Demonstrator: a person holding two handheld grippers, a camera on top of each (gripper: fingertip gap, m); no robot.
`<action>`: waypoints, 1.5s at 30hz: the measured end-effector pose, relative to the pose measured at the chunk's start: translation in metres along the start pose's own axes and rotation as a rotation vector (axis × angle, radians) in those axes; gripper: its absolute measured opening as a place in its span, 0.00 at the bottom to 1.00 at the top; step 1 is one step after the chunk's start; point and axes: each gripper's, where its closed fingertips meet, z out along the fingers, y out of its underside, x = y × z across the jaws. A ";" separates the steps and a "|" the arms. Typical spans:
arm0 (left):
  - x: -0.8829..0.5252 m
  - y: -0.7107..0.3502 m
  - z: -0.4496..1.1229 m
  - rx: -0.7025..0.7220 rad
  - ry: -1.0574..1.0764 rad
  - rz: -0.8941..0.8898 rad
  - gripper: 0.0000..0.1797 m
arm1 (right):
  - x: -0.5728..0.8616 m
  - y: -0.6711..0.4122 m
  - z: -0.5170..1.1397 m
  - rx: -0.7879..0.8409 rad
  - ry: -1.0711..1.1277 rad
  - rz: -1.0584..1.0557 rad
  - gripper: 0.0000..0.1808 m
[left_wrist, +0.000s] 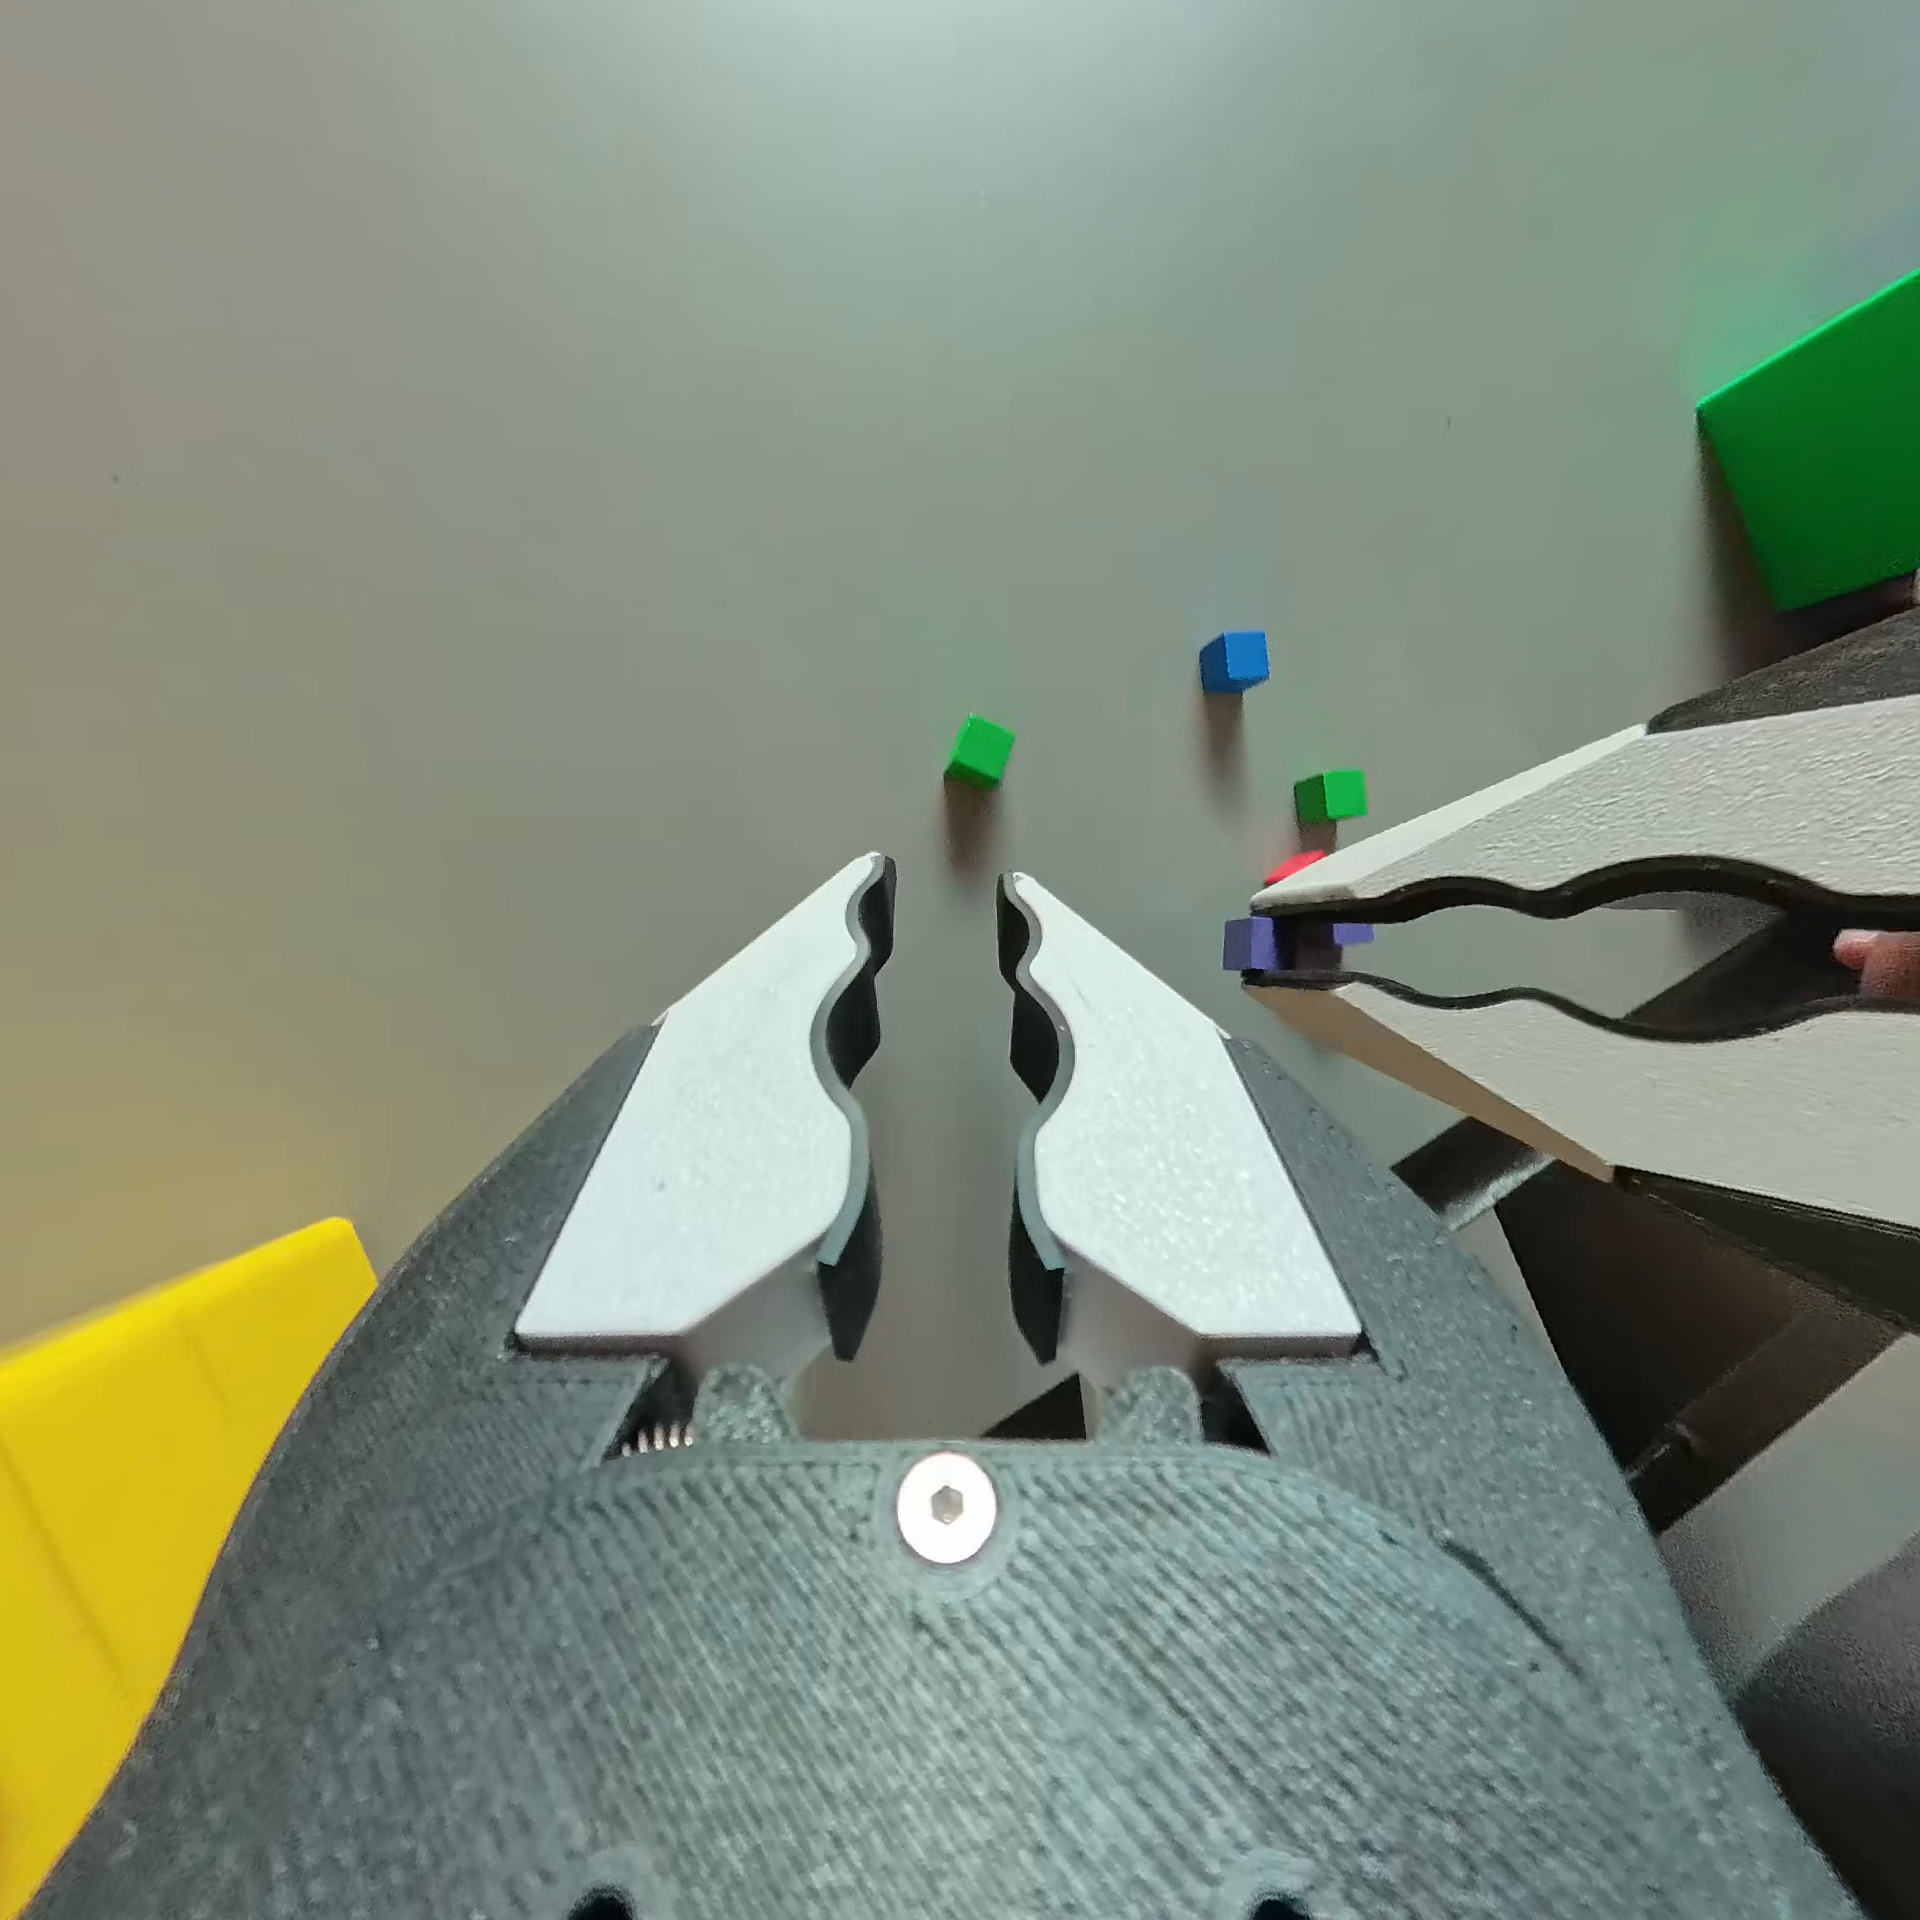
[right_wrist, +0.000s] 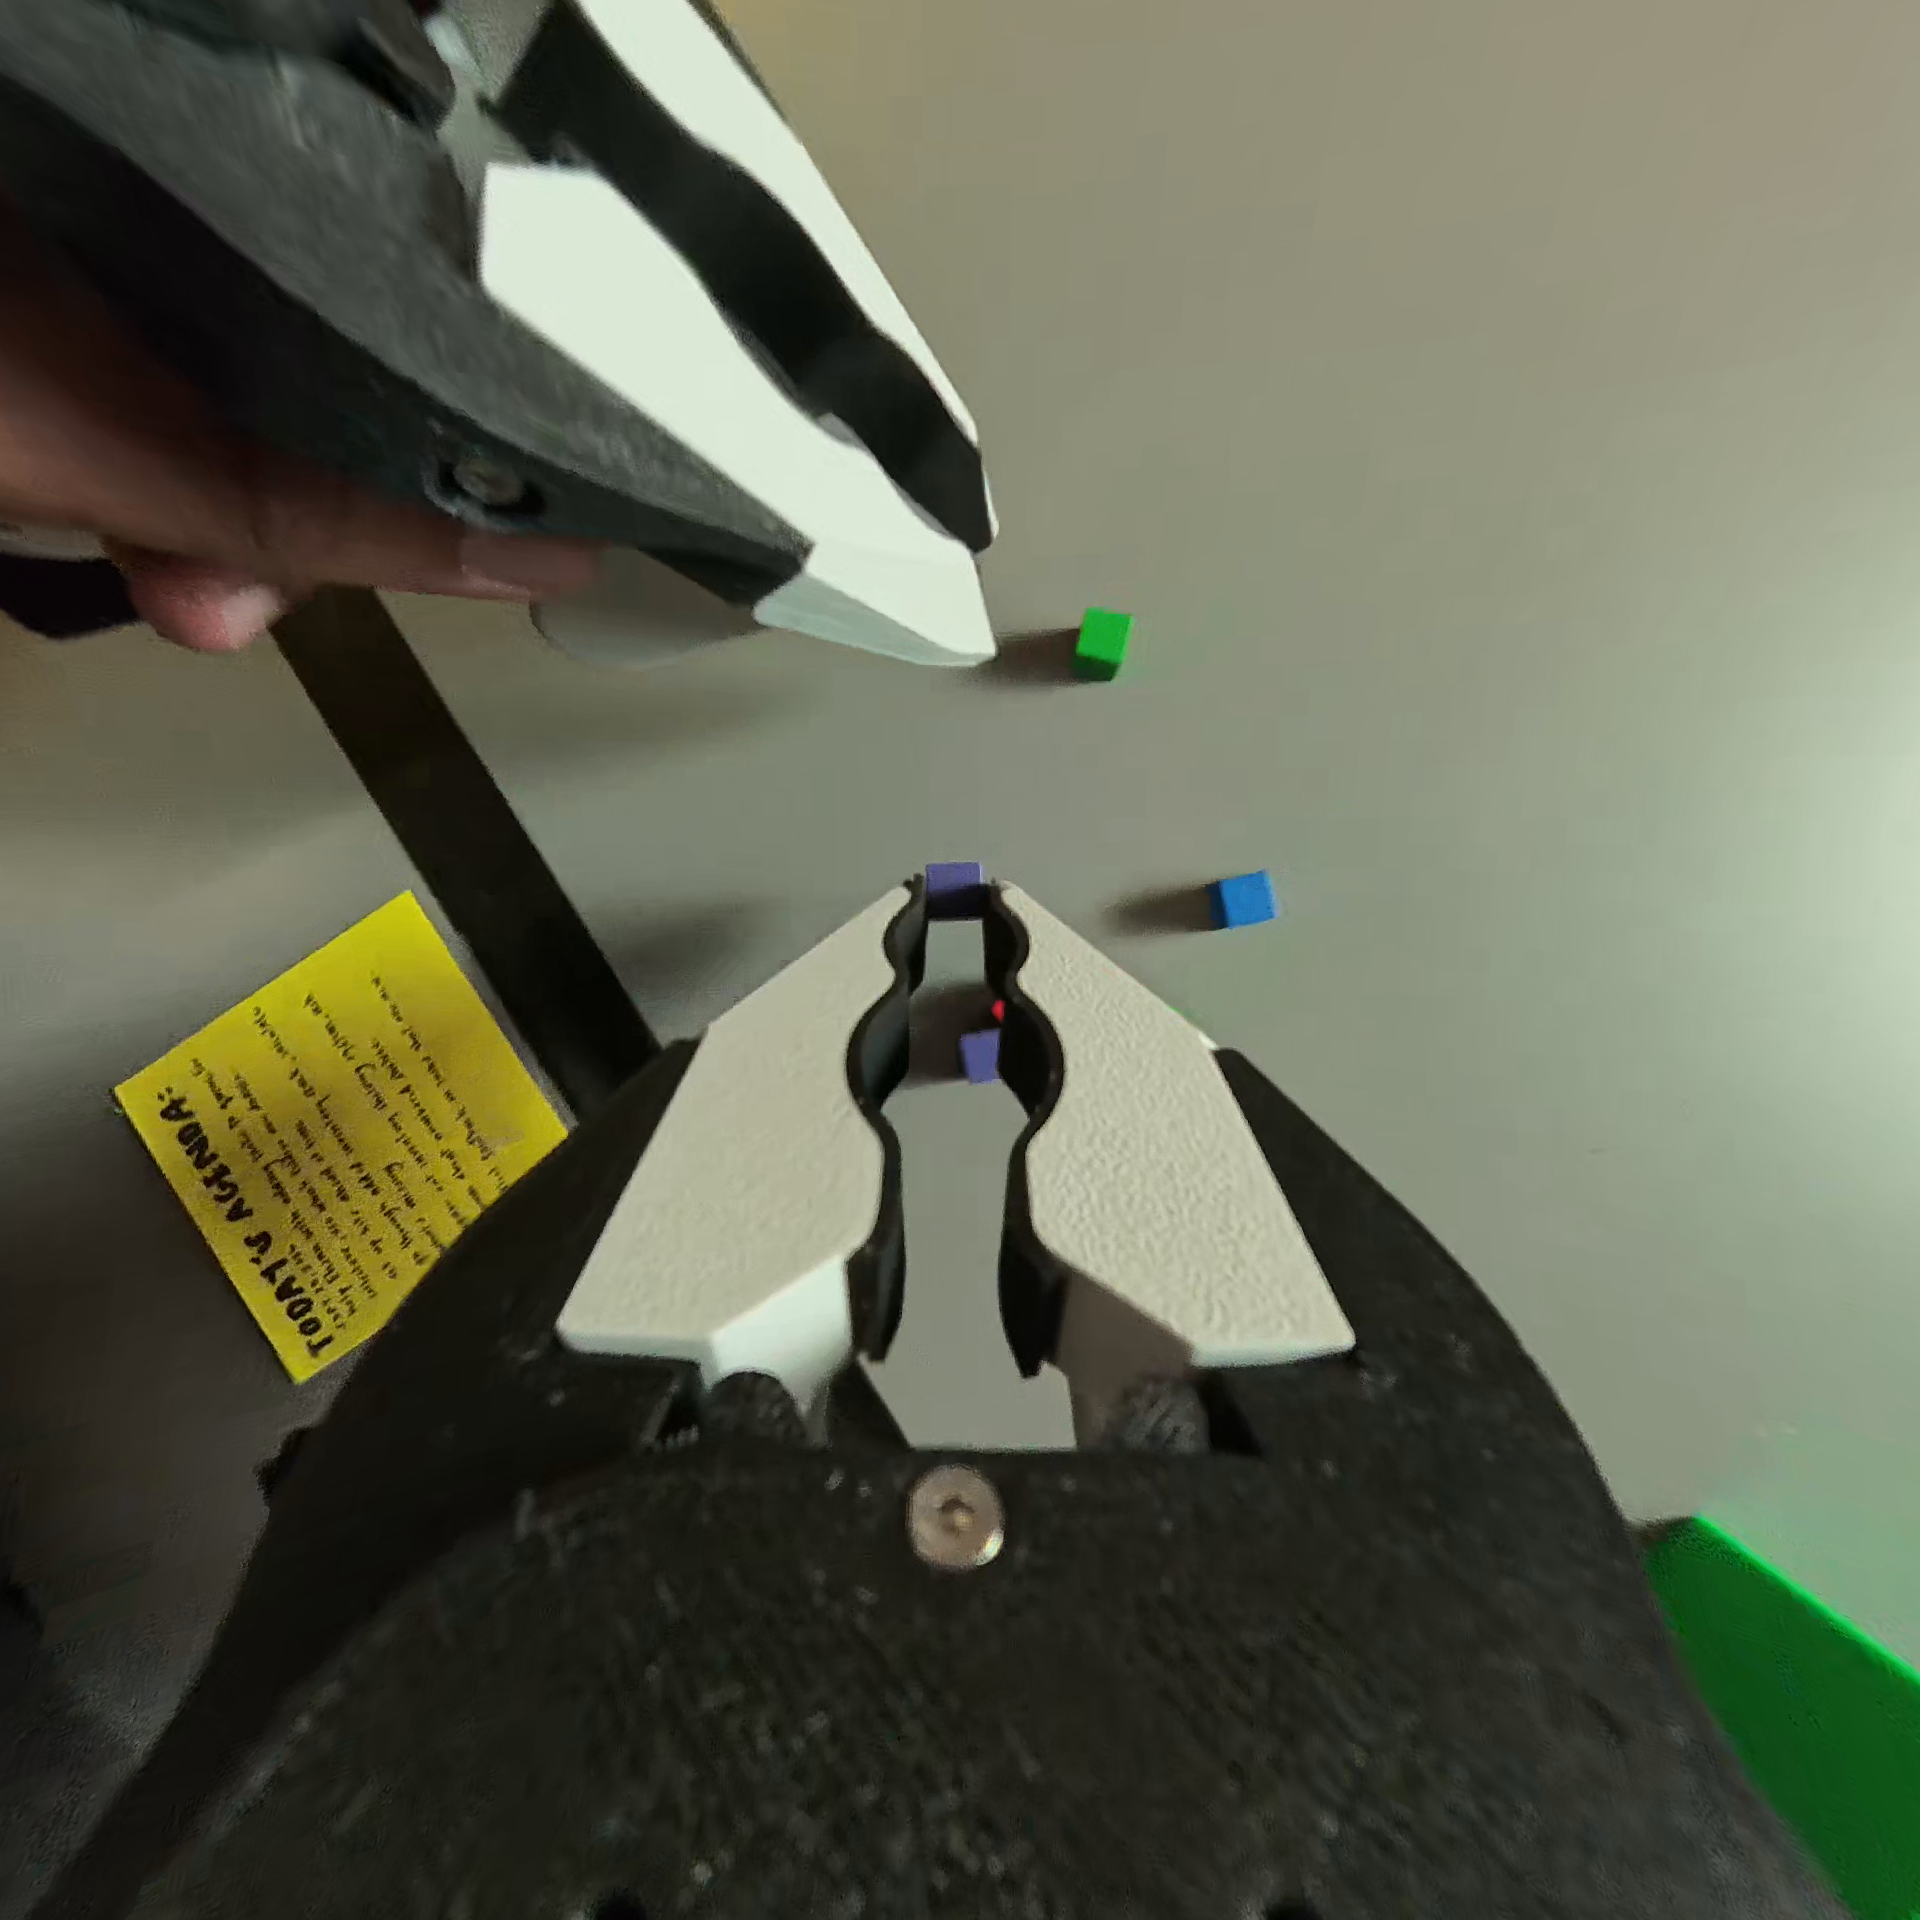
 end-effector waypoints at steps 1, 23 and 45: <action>0.000 -0.003 0.002 0.010 0.006 -0.002 0.10 | 0.005 -0.004 -0.001 0.011 0.003 0.002 0.05; 0.017 0.007 0.013 0.015 0.043 0.018 0.02 | 0.039 -0.026 0.009 0.036 -0.053 -0.042 0.05; 0.012 0.013 -0.002 0.034 0.018 -0.081 0.08 | 0.053 -0.026 0.009 0.032 -0.017 -0.001 0.09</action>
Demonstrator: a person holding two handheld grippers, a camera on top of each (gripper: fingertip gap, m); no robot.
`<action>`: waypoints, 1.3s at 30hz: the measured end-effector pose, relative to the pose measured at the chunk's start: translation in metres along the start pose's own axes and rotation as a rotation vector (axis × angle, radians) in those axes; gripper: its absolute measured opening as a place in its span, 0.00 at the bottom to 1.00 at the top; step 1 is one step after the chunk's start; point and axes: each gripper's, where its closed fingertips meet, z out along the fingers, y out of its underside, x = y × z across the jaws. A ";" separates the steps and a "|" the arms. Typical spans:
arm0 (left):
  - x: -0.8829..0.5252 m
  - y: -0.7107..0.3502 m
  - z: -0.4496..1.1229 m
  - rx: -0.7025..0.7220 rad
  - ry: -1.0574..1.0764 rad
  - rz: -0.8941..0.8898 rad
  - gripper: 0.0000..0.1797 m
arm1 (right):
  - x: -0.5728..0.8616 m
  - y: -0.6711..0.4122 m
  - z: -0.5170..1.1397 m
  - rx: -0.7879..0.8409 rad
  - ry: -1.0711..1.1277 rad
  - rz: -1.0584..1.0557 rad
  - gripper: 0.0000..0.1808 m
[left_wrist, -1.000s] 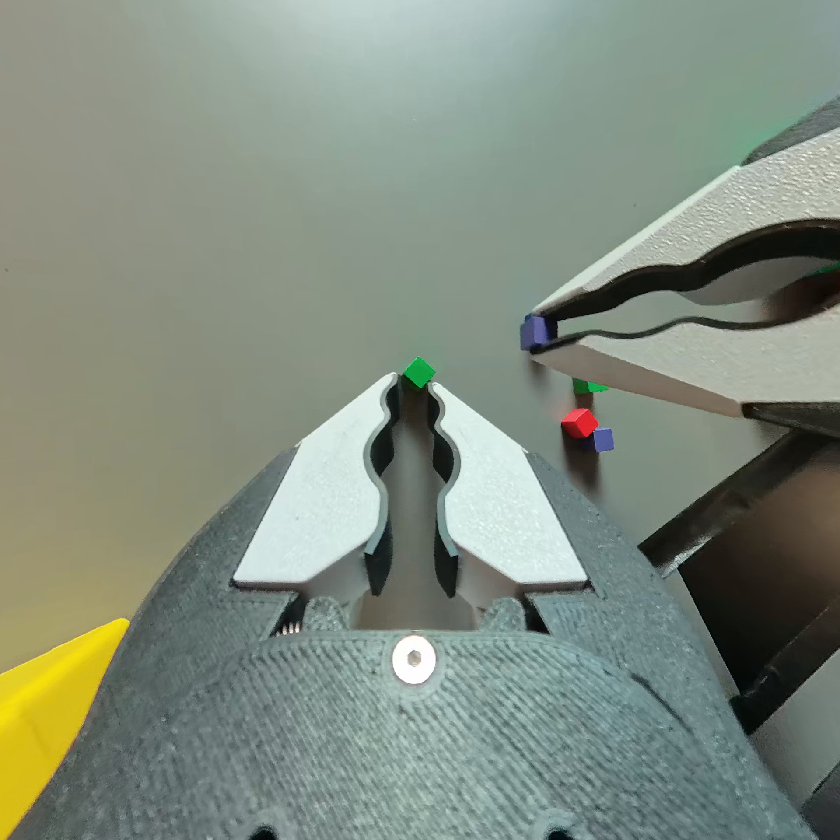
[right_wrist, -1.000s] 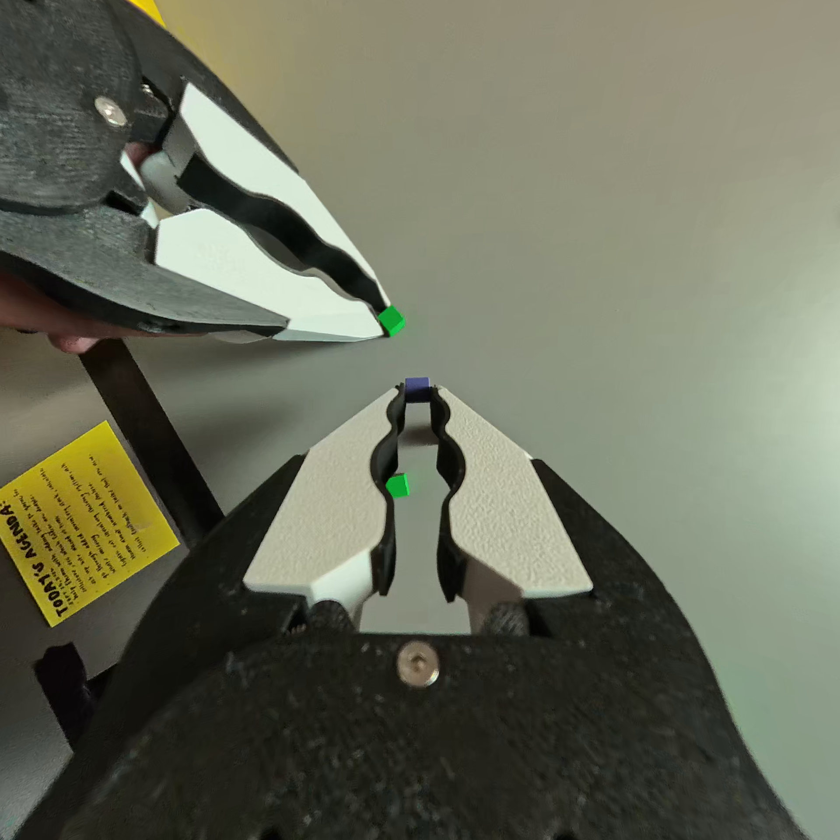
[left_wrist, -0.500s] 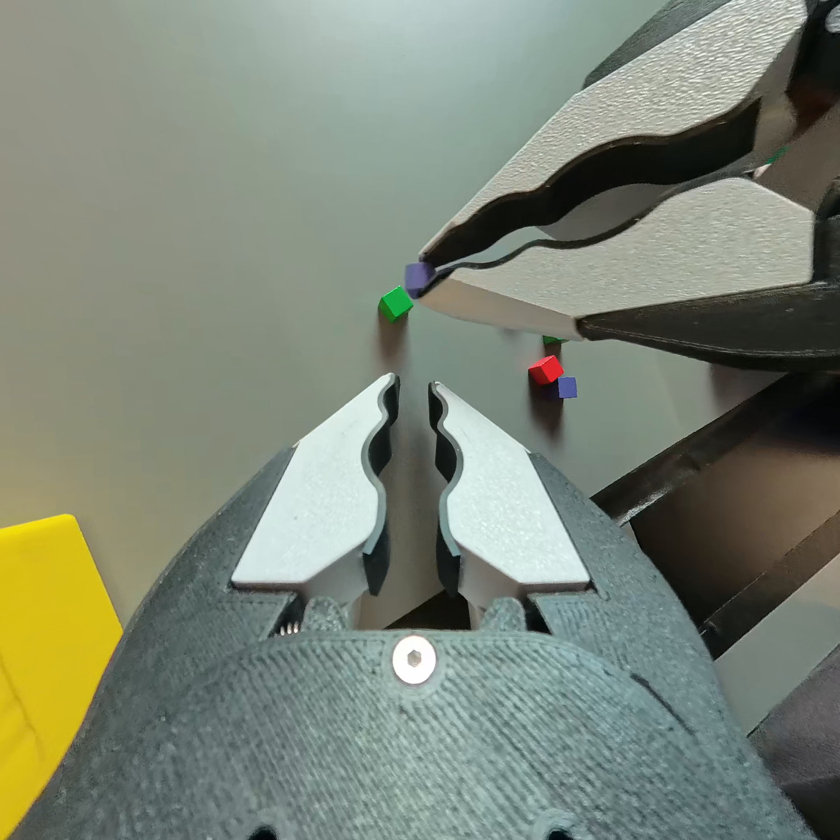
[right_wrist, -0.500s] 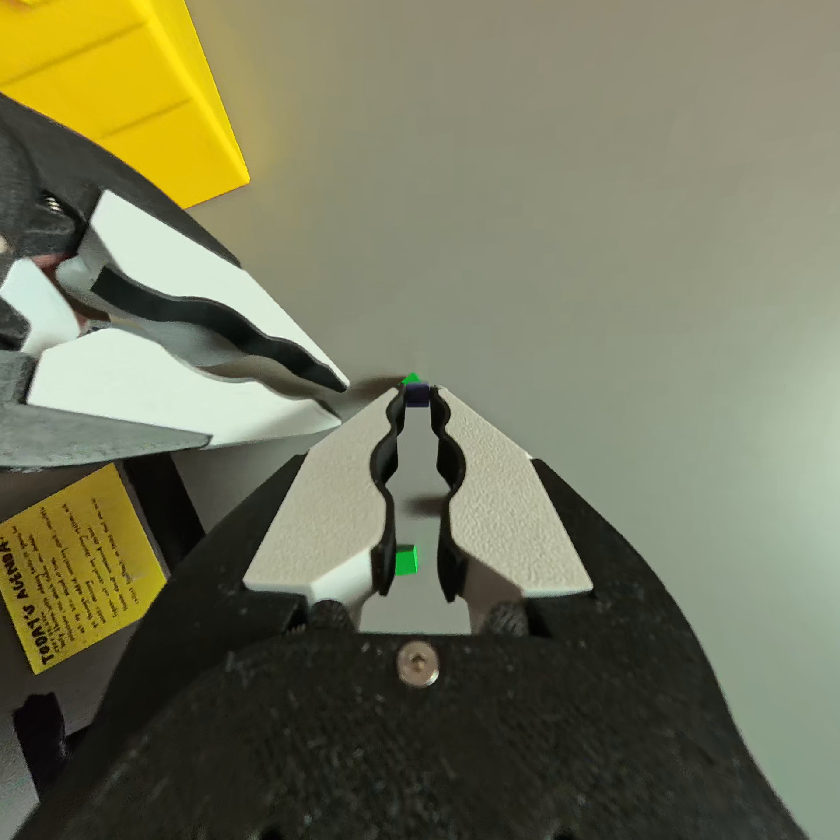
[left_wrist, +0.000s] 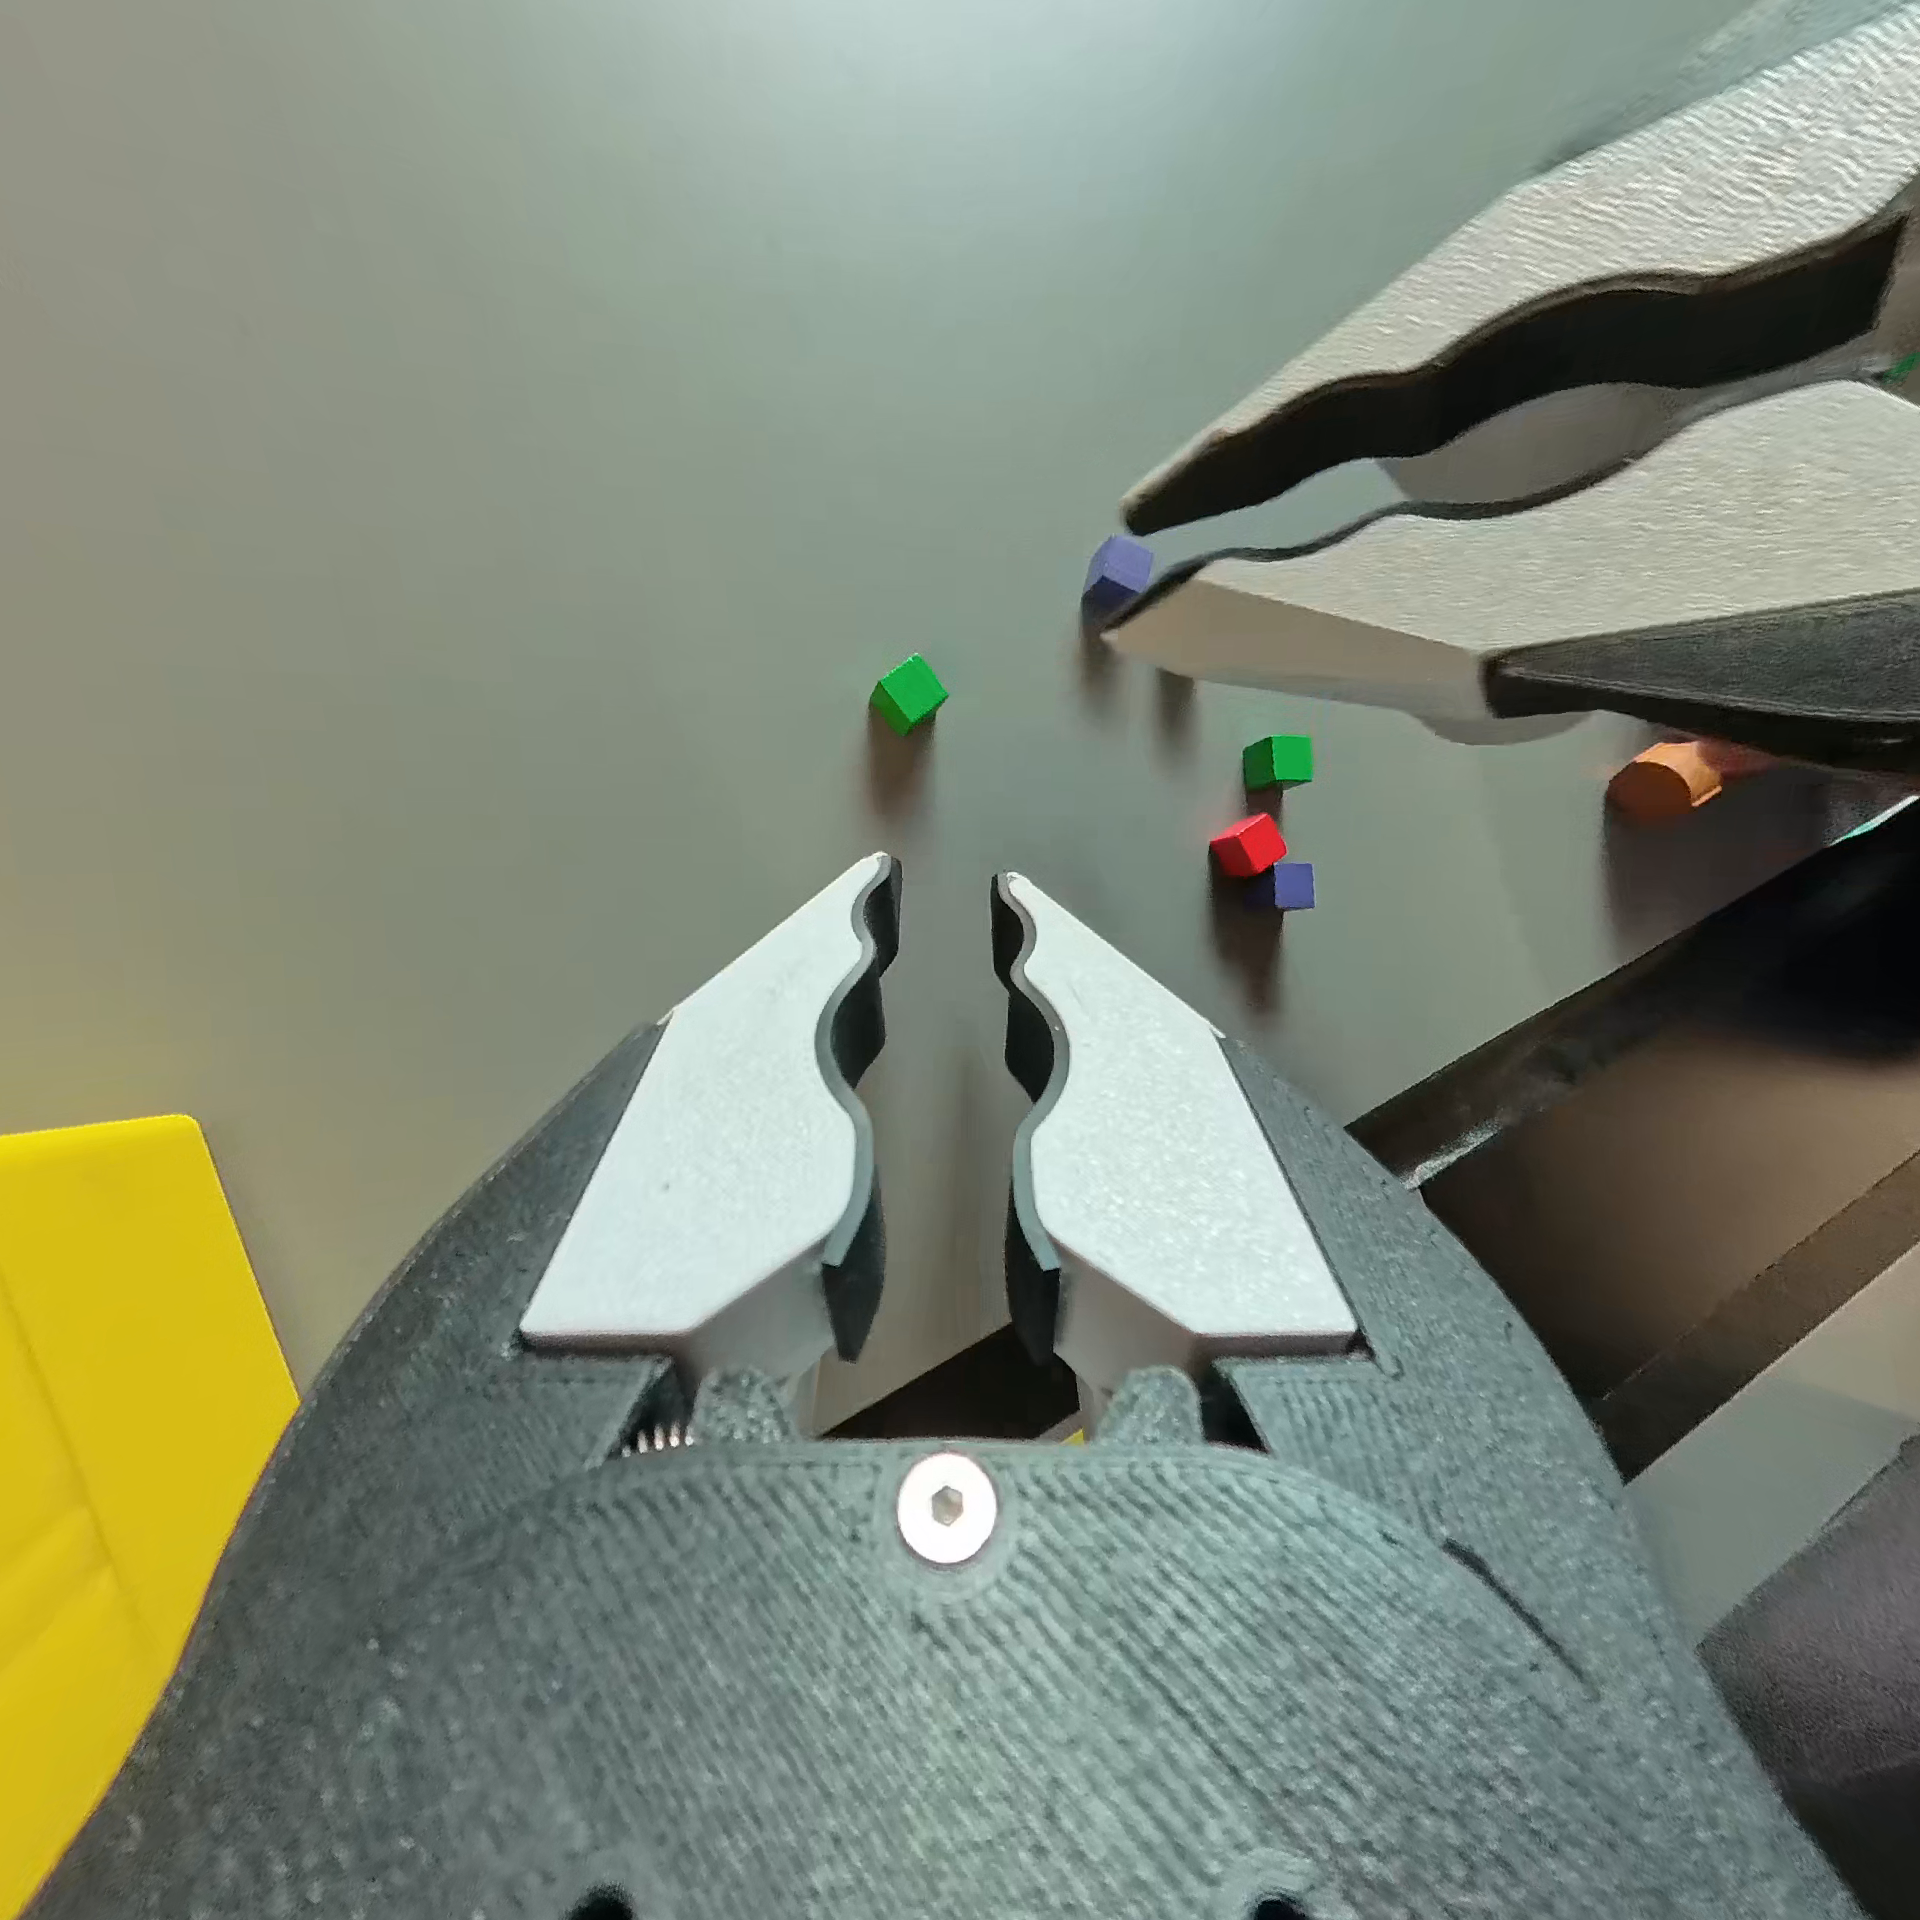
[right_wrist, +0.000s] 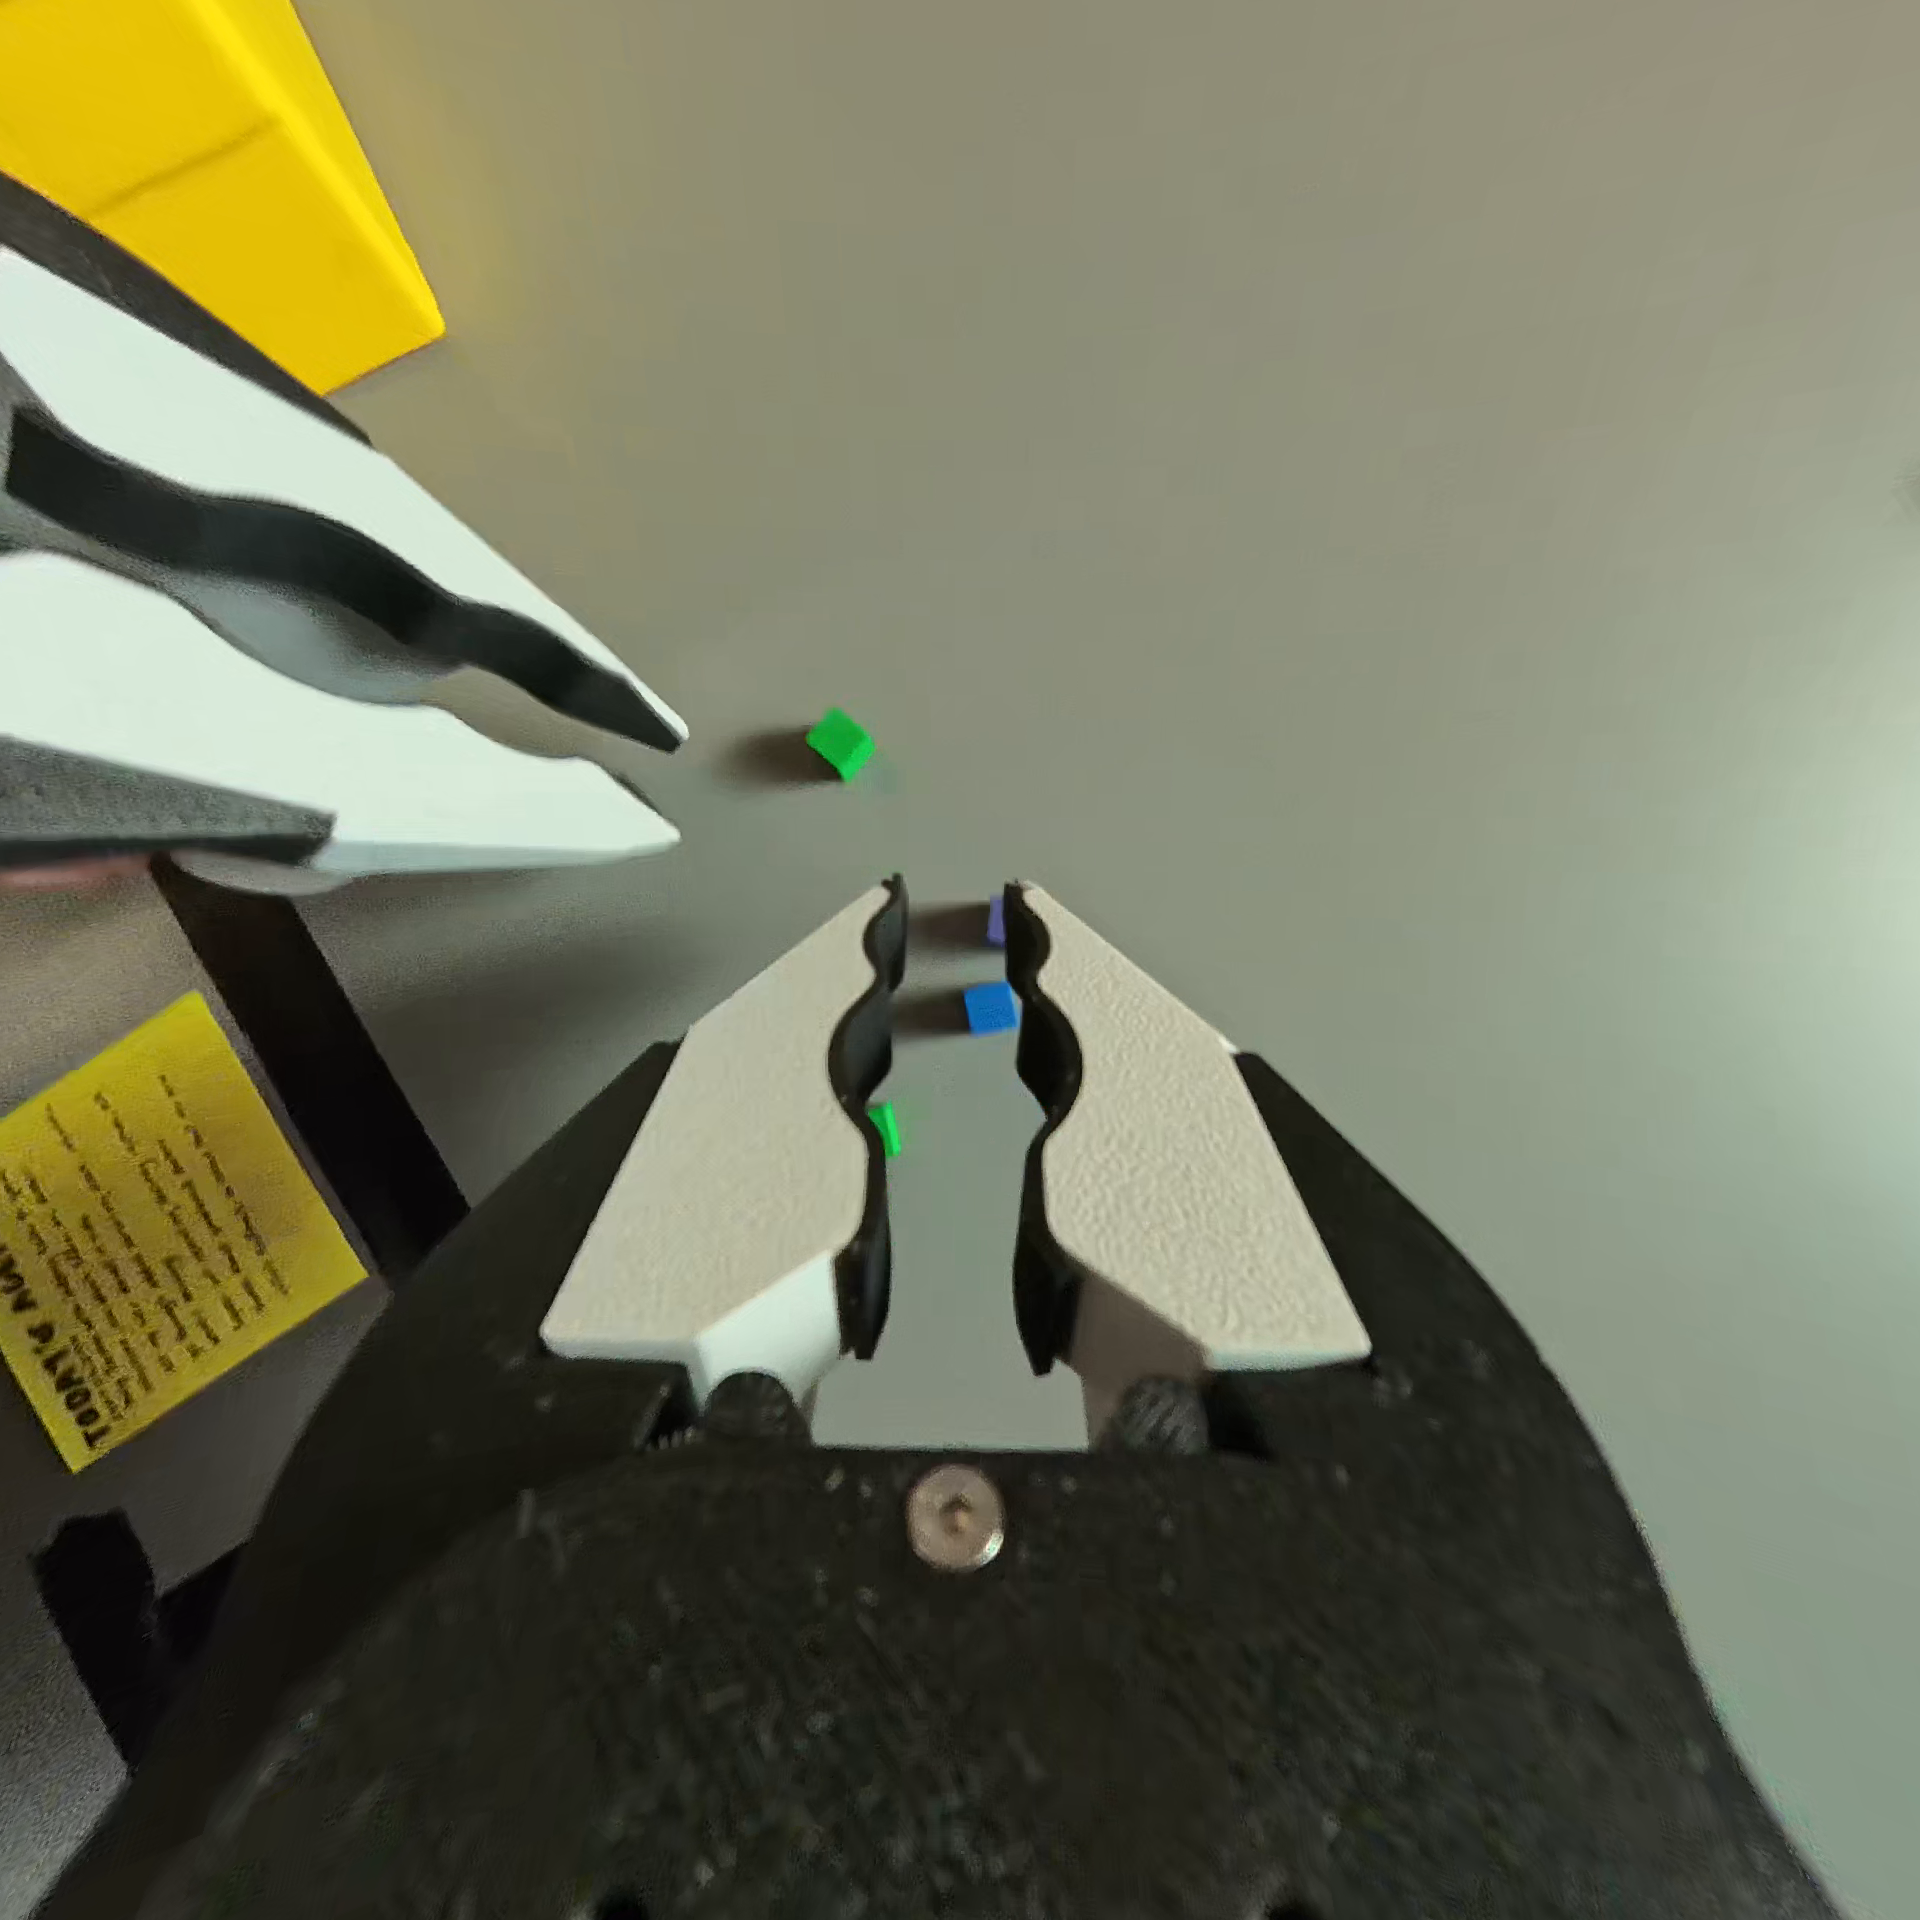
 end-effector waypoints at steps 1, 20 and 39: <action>-0.001 -0.002 0.001 0.003 -0.002 0.000 0.08 | 0.003 0.006 -0.004 -0.005 0.009 0.013 0.09; -0.001 -0.026 0.022 -0.019 0.046 0.042 0.09 | 0.014 0.004 0.010 -0.012 -0.014 0.045 0.05; 0.008 0.002 0.008 -0.058 0.085 0.009 0.12 | -0.025 -0.012 0.018 -0.017 -0.135 -0.129 0.05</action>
